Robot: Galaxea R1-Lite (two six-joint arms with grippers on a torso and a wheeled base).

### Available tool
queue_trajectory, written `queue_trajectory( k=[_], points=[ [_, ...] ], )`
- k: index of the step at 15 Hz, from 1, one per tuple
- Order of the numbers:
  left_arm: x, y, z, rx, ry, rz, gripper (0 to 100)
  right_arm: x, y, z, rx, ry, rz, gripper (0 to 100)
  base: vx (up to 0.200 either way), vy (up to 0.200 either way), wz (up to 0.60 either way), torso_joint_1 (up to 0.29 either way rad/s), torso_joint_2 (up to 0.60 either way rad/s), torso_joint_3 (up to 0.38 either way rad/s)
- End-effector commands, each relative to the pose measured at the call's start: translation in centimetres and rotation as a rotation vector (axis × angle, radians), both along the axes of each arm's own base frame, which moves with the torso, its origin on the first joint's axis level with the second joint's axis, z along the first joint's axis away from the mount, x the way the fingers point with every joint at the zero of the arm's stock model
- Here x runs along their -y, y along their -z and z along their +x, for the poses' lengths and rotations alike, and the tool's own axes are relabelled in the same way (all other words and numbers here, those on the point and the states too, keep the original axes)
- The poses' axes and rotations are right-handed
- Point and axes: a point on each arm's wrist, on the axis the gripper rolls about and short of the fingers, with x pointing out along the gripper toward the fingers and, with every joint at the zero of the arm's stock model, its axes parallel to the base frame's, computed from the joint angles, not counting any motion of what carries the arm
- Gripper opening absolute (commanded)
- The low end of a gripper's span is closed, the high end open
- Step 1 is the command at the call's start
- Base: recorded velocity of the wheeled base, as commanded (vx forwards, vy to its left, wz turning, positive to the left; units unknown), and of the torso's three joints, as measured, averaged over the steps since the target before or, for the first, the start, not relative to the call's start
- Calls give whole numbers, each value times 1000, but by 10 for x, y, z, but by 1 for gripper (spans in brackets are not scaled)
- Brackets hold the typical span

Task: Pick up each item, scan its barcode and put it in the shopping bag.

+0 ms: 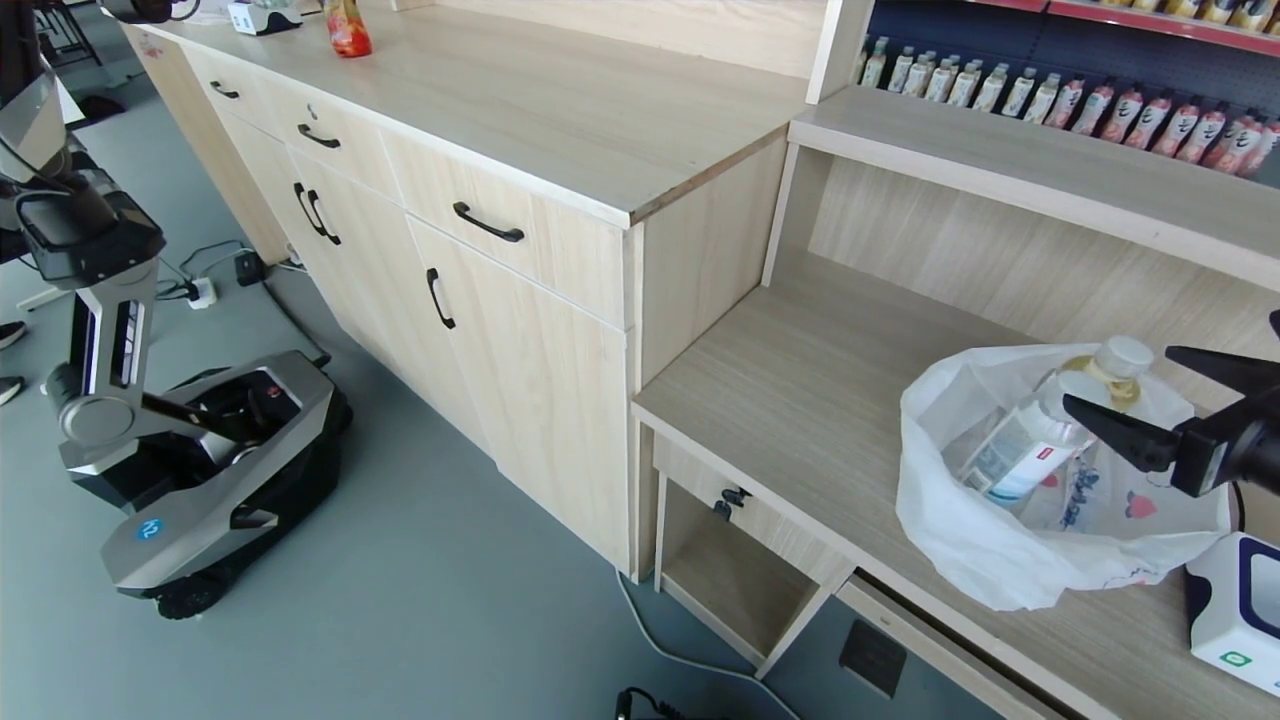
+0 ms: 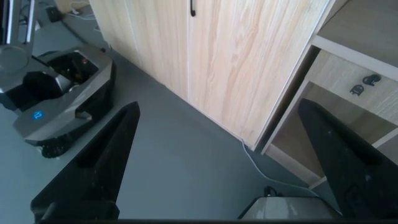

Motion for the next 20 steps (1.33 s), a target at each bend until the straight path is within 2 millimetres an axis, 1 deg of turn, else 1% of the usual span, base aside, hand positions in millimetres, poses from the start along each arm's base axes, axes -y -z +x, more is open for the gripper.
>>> queue_trajectory(
  k=[1,3,5,6,8,9,12,16,17,18,19,20],
  points=[
    [0,0,0,1,0,0,100,8,-10,-15,21,64,-27,100,0,0,-600,2,2,7],
    [0,0,0,1,0,0,100,18,-16,-20,27,197,-48,100,0,0,-600,2,7,2],
    [0,0,0,1,0,0,100,21,-25,-21,49,271,-49,100,0,0,-600,0,2,5],
    [0,0,0,1,0,0,100,24,-33,-26,66,325,-38,100,0,0,-600,2,2,7],
    [0,0,0,1,0,0,100,29,-35,-35,58,370,-34,100,0,0,-600,7,2,-2],
    [0,0,0,1,0,0,100,33,-36,-44,45,416,-30,100,0,0,-600,7,2,-2],
    [0,0,0,1,0,0,100,36,-37,-60,27,475,2,100,0,0,-600,1,-1,4],
    [0,0,0,1,0,0,100,23,-41,-84,20,500,32,100,0,0,-600,1,7,2],
    [0,0,0,1,0,0,100,21,-41,-87,21,498,39,100,0,0,0,0,0,0],
    [0,0,0,1,0,0,100,8,-32,-101,20,445,128,100,0,0,0,0,0,0],
    [0,0,0,1,0,0,100,-5,-22,-114,29,385,182,100,0,0,0,0,0,0],
    [0,0,0,1,0,0,100,-12,-8,-125,18,360,208,100,0,0,0,0,0,0]
  ],
)
